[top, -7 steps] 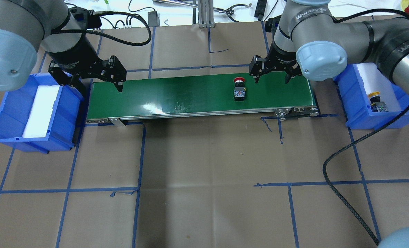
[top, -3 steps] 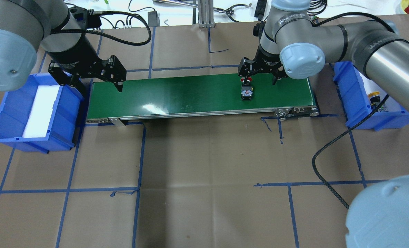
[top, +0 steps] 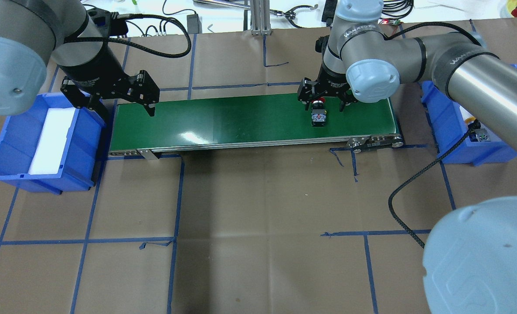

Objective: Transport two buttons from left to right
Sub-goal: 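Lower the right gripper onto the red-capped button on the belt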

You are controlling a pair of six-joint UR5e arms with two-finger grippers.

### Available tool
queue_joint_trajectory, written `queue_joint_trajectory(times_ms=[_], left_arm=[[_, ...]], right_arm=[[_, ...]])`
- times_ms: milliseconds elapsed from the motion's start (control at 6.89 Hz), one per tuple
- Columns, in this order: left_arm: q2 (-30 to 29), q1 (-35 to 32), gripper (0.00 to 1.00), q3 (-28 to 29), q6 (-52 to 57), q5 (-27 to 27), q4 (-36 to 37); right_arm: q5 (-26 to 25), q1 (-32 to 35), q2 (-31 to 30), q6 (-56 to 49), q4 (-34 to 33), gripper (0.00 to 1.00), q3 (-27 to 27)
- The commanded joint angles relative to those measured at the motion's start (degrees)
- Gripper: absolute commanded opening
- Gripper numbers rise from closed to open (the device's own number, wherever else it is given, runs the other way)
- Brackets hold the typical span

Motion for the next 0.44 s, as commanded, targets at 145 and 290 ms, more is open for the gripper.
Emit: queue_joint_trajectory(times_ms=[145, 290], left_arm=[[0.0, 0.0, 1.00, 0.0, 0.0, 0.0, 0.0], [0.1, 0.0, 1.00, 0.0, 0.0, -0.1, 0.0]], right_arm=[[-1.0, 0.0, 0.6, -0.3, 0.2, 0.71, 0.8], [-1.2, -0.1, 0.8, -0.6, 0.4, 0.58, 0.8]])
